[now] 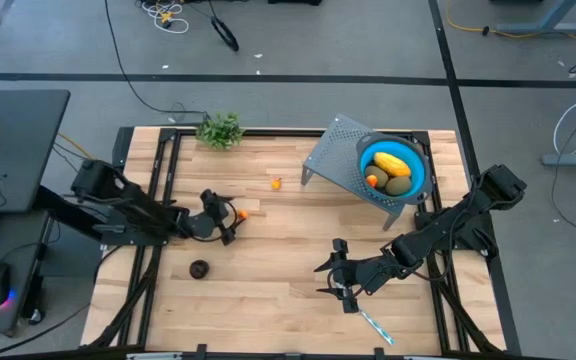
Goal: Pick & Place Fruit
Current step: Put the pear into the strainer bowl on the shelf
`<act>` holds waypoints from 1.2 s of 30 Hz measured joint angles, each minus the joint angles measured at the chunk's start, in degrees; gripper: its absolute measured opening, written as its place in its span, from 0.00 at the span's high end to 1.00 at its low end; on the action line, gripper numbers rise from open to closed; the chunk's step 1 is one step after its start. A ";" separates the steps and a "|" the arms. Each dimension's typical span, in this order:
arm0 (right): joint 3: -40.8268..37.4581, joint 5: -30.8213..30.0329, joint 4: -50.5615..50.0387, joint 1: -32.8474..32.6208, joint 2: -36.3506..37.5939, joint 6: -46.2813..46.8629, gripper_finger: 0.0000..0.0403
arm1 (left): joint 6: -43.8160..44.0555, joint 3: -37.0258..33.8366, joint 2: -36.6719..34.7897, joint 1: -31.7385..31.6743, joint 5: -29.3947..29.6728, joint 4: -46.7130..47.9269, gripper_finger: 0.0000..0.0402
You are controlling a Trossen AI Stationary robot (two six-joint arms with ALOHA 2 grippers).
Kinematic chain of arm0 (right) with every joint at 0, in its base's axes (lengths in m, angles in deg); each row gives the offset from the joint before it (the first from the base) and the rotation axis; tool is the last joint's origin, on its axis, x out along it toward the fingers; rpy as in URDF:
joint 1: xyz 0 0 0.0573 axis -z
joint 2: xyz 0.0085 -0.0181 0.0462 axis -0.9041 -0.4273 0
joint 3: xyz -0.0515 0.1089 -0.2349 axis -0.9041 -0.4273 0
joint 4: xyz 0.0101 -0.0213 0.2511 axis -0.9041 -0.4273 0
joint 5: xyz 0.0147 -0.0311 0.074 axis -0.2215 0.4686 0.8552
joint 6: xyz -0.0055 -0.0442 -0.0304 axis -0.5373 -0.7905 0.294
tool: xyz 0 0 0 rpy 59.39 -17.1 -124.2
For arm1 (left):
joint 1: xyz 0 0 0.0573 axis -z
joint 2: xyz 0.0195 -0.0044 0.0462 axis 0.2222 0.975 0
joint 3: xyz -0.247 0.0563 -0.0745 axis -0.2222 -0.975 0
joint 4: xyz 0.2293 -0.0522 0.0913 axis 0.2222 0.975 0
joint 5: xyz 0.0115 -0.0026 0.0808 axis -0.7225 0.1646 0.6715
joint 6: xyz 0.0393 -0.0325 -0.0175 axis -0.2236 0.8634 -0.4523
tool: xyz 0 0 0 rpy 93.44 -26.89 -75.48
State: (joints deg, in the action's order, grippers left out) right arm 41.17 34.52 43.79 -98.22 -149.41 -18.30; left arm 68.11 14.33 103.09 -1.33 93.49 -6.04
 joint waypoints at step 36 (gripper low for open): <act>0.00 0.00 0.02 0.00 0.00 0.22 0.40 | 6.29 4.70 11.79 -1.41 -4.45 -1.40 0.49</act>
State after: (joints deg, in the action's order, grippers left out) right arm 41.17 34.52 43.81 -98.22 -149.41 -18.08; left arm 74.40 19.04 114.88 -2.74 89.05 -7.44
